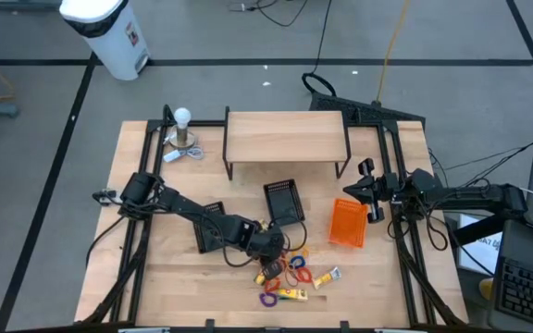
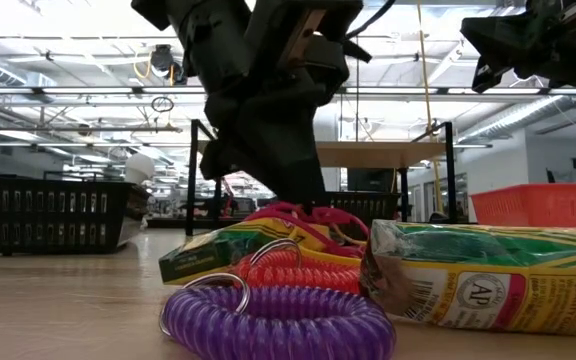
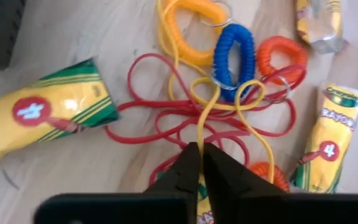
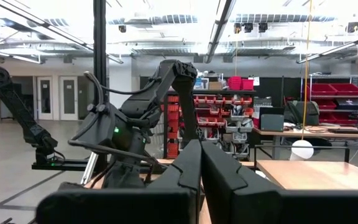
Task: Pick & Place Office Desk Supplies
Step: Put the yellow rubber band into the left black bin
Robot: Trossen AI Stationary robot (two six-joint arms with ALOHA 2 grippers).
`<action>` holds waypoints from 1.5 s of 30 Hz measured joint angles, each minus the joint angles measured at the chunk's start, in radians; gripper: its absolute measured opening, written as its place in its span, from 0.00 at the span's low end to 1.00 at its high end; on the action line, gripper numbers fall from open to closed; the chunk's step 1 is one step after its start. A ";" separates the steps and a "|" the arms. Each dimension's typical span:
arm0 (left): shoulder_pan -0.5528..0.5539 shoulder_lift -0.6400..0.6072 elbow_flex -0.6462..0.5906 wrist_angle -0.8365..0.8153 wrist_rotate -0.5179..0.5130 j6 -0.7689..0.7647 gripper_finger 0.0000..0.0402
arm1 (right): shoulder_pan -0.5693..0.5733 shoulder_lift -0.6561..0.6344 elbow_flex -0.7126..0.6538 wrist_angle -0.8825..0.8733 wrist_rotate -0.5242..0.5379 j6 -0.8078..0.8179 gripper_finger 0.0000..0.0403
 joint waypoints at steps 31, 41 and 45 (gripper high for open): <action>-0.068 -0.240 0.001 -0.086 -0.161 0.180 0.00 | 0.000 0.008 0.000 -0.016 0.028 -0.027 0.01; -0.069 -0.333 0.000 -0.076 -0.190 0.257 0.00 | 0.000 0.010 0.000 -0.015 0.027 -0.026 0.01; -0.070 -0.445 0.000 -0.090 -0.200 0.294 0.00 | 0.000 0.010 0.000 -0.015 0.027 -0.016 0.01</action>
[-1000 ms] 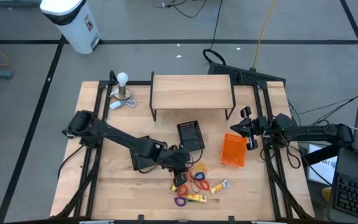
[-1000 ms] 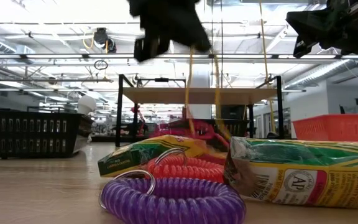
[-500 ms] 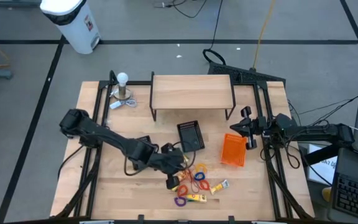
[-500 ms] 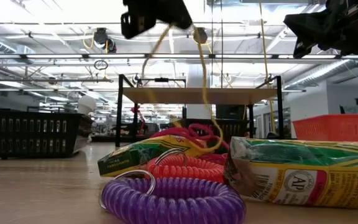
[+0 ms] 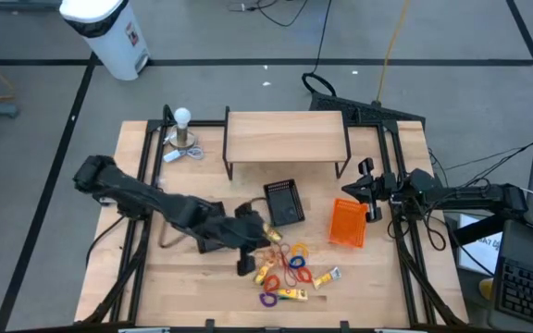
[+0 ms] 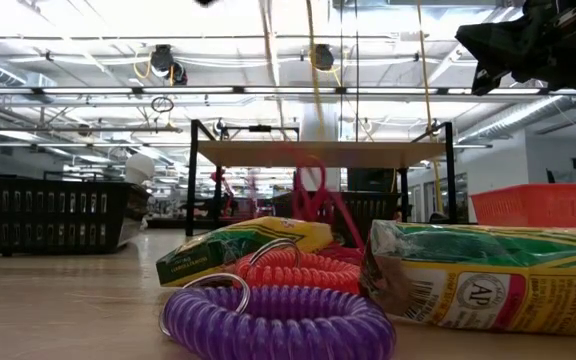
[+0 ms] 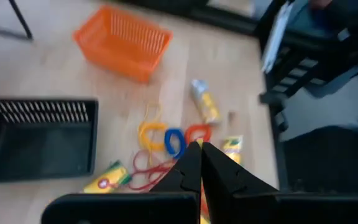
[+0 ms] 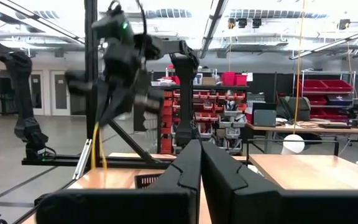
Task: Pick & Place Office Desk Supplies
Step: Put the yellow rubber band into the left black bin
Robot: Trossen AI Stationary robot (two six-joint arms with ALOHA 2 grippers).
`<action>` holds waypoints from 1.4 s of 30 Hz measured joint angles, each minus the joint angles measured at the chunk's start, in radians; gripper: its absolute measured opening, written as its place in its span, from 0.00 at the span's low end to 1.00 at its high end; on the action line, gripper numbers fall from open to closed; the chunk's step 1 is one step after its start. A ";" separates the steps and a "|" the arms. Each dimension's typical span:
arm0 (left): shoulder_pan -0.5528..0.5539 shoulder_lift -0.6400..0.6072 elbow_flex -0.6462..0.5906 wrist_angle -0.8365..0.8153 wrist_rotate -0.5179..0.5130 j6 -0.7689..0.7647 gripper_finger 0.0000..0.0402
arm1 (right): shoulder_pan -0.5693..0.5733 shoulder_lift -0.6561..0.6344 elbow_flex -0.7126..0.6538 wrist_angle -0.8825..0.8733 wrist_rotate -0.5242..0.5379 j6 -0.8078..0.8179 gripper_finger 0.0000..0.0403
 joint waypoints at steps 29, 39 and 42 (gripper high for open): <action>-0.030 -0.062 0.039 0.063 -0.040 0.127 0.00 | 0.000 0.014 0.000 0.066 0.022 -0.090 0.01; -0.044 -0.068 0.054 -0.004 -0.105 0.130 0.00 | 0.000 0.020 0.000 0.067 0.022 -0.091 0.01; -0.045 -0.056 0.049 -0.016 -0.117 0.127 0.00 | 0.000 0.020 0.000 0.068 0.022 -0.090 0.01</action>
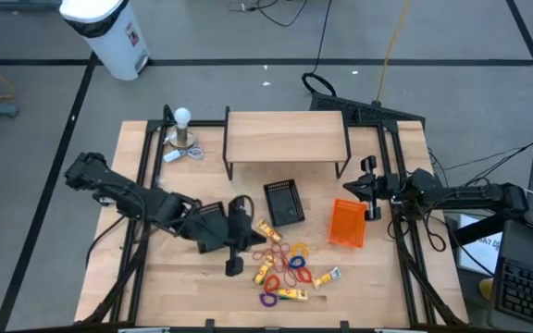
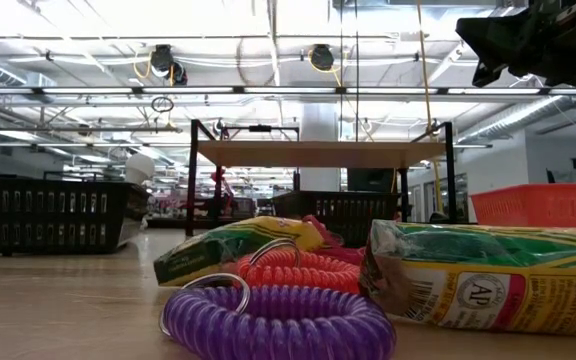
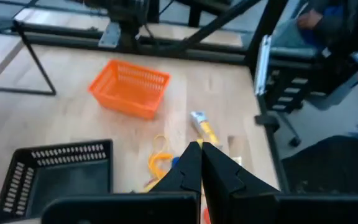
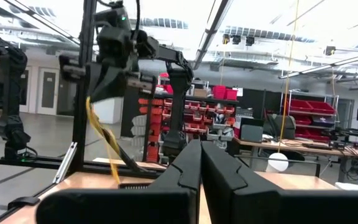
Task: Pick & Place Office Desk Supplies
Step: Put the yellow rubber band into the left black bin
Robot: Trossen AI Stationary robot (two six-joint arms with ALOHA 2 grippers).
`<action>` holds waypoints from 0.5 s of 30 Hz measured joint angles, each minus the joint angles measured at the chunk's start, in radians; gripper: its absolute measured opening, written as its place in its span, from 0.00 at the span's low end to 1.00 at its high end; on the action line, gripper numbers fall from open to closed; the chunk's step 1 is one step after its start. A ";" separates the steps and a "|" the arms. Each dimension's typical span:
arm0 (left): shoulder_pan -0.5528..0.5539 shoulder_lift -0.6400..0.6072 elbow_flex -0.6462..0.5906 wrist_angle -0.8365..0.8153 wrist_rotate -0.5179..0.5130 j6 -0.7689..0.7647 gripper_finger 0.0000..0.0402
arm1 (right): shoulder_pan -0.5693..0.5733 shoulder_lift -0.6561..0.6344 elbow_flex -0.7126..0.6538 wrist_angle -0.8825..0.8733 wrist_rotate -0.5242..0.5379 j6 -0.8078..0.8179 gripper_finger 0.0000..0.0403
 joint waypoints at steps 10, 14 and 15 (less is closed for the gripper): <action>0.000 -0.005 0.003 0.032 0.001 0.005 0.00 | 0.000 0.000 0.000 0.002 0.000 0.000 0.01; 0.000 -0.023 0.003 0.006 -0.018 0.019 0.00 | 0.000 0.000 0.000 0.000 0.000 0.000 0.01; 0.000 -0.034 0.003 0.000 -0.025 0.024 0.00 | 0.000 0.000 0.000 0.000 0.000 0.000 0.01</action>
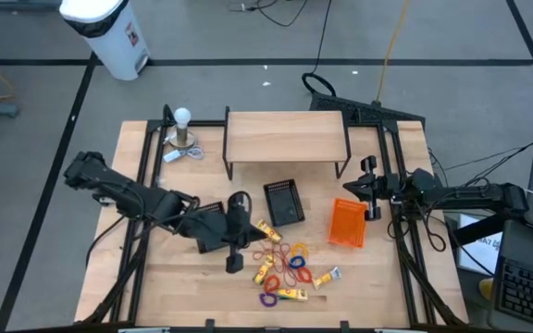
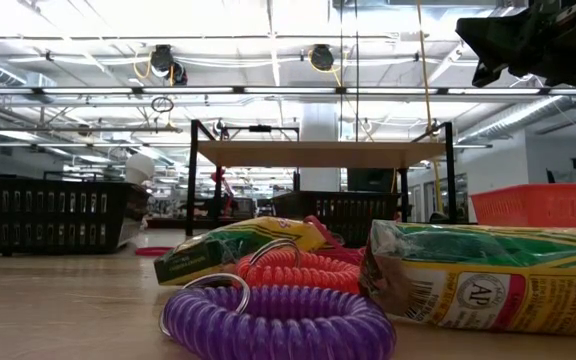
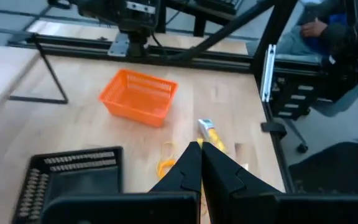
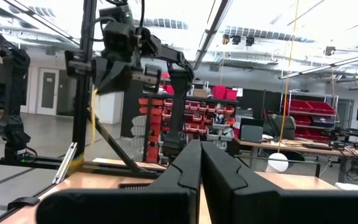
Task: Pick & Place Office Desk Supplies
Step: Put the yellow rubber band into the left black bin
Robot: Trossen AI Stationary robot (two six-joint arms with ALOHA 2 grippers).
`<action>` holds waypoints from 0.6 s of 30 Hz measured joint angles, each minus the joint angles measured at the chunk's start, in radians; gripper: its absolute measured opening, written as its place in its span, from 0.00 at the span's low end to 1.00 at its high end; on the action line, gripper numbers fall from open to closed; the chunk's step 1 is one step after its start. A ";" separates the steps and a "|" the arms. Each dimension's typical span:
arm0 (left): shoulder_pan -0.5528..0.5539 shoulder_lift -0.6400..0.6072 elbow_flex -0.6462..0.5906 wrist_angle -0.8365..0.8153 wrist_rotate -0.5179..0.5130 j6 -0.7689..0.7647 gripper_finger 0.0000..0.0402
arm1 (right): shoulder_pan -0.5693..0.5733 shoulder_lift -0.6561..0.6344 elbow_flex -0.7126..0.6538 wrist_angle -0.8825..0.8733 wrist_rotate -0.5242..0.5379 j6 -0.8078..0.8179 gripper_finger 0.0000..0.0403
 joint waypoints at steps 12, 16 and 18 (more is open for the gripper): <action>-0.032 -0.220 0.002 -0.049 -0.159 0.235 0.00 | 0.000 0.000 0.000 0.000 0.000 0.000 0.01; -0.010 -0.287 0.002 -0.158 -0.192 0.305 0.00 | 0.000 0.000 0.000 0.000 0.000 0.000 0.01; 0.014 -0.315 0.002 -0.201 -0.185 0.358 0.00 | 0.000 0.000 0.000 0.000 0.000 0.000 0.01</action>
